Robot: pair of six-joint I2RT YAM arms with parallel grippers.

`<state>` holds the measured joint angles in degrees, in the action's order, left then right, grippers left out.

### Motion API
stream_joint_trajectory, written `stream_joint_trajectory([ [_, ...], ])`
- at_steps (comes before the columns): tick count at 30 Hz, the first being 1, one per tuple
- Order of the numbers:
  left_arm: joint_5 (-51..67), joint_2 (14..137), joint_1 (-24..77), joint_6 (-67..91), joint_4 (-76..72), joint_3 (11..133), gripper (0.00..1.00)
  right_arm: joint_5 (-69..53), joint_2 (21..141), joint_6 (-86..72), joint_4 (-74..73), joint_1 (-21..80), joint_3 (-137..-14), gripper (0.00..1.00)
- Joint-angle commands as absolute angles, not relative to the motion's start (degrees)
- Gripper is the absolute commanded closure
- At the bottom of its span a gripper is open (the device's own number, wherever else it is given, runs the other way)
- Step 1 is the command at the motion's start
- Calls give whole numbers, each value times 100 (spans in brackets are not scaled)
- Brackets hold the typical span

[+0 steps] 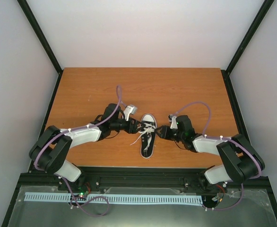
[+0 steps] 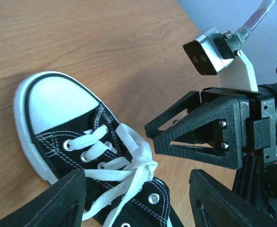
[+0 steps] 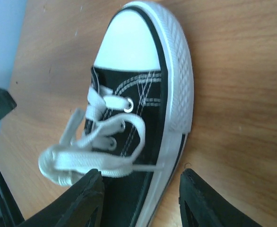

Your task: Tie the shoes

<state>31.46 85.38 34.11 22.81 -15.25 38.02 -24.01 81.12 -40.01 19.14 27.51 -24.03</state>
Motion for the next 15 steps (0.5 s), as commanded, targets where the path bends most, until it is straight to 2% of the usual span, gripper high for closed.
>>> stream_joint_trajectory([
  [1,3527,8885,3612,1986,-1427,4168,39,-2903,8027,-3272,2667,2687,-2074,55],
  [8,3240,9096,3717,2031,-1389,4210,44,-3507,8370,-2789,3333,2681,-2048,50],
  [15,2886,9109,3709,2198,-1545,4079,44,-3459,8633,-2285,3150,2681,-2286,47],
])
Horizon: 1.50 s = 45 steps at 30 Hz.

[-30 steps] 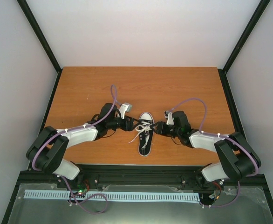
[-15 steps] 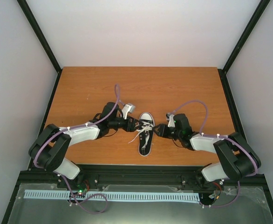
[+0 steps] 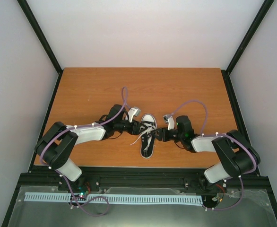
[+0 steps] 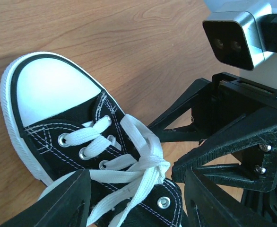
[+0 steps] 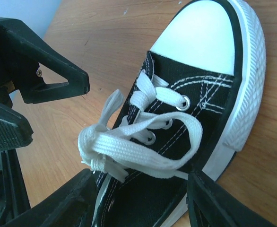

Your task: Tie the shoes

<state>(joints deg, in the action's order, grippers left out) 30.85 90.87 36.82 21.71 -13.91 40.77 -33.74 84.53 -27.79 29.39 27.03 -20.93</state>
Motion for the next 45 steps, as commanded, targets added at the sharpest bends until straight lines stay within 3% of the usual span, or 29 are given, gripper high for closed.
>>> stream_joint_trajectory([
  [1,2883,9120,3709,2213,-1565,4068,44,-3485,8661,-2241,3170,2681,-2301,47],
  [15,2833,9180,3691,2256,-1660,4020,44,-3271,8705,-1798,3041,2681,-2409,44],
  [29,2747,9017,3617,2296,-1670,3921,44,-3912,8670,-2058,2860,2689,-2173,48],
  [33,2744,8990,3597,2305,-1675,3902,44,-3870,8594,-2046,2799,2689,-2100,57],
  [40,2741,8956,3586,2325,-1661,3876,45,-3823,8638,-2059,2835,2689,-2109,81],
  [45,2611,8873,3562,2448,-1661,3803,45,-3665,8436,-2108,2663,2689,-2061,85],
])
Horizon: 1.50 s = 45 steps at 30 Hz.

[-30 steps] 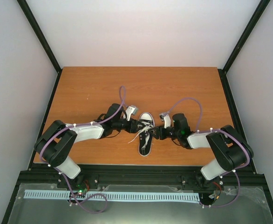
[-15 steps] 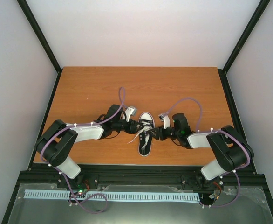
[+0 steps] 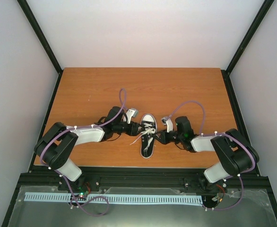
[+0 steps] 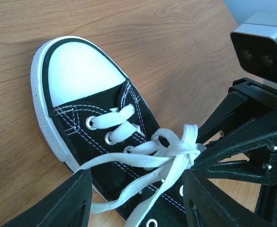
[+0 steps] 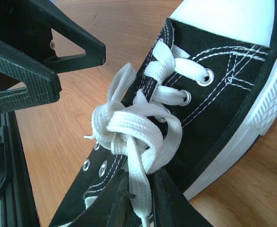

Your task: Tie the shoes

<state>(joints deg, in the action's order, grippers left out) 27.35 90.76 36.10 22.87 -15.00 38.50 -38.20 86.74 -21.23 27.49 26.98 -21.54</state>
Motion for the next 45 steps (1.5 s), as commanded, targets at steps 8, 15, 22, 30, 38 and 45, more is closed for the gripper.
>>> stream_joint_trajectory([
  [8,2600,8797,3401,2804,-1832,3612,45,-3581,7990,-2209,2397,2689,-1891,77],
  [15,2605,8795,3393,2797,-1836,3612,45,-3522,7962,-2179,2416,2687,-1912,93],
  [22,2492,8752,3333,3049,-1888,3527,45,-3061,7834,-2429,2150,2689,-1866,97],
  [30,2700,8792,3322,3401,-2129,3469,45,-2712,7629,-2896,1192,2689,-1766,97],
  [38,3017,9023,3322,3507,-2248,3590,45,-2496,7635,-3181,456,2689,-1849,97],
  [45,3293,9346,3322,3478,-2285,3753,50,-2471,7542,-3229,214,2689,-1888,89],
])
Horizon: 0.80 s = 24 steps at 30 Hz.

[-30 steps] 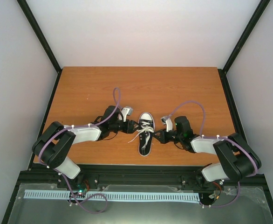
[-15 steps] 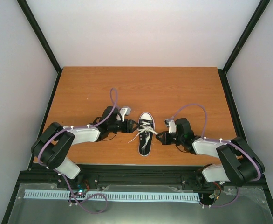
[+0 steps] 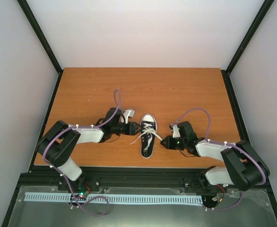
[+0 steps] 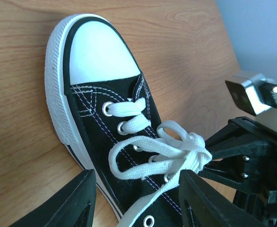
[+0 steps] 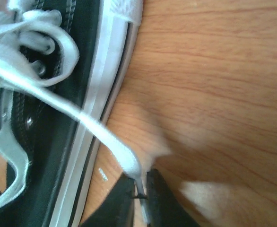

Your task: Tie the shoes

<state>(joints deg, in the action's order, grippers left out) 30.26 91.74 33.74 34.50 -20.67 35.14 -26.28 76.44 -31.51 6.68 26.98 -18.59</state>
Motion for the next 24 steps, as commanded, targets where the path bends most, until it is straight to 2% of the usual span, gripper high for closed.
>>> stream_joint_trajectory([
  [1,3341,9388,3322,3486,-2286,3773,52,-2433,7465,-3206,162,2688,-1897,81],
  [5,3406,9464,3328,3495,-2288,3809,54,-2180,6879,-3111,-73,2680,-1948,41],
  [8,3435,9537,3322,3486,-2260,3863,56,-2100,6450,-3007,-23,2673,-1980,29],
  [11,3415,9614,3322,3506,-2266,3914,58,-2150,6373,-2865,268,2674,-2072,31],
  [18,3358,9779,3322,3567,-2266,4030,62,-2525,7190,-2568,1424,2680,-2360,48],
  [24,3344,9903,3322,3566,-2223,4114,64,-2752,7825,-2284,1875,2680,-2630,56],
])
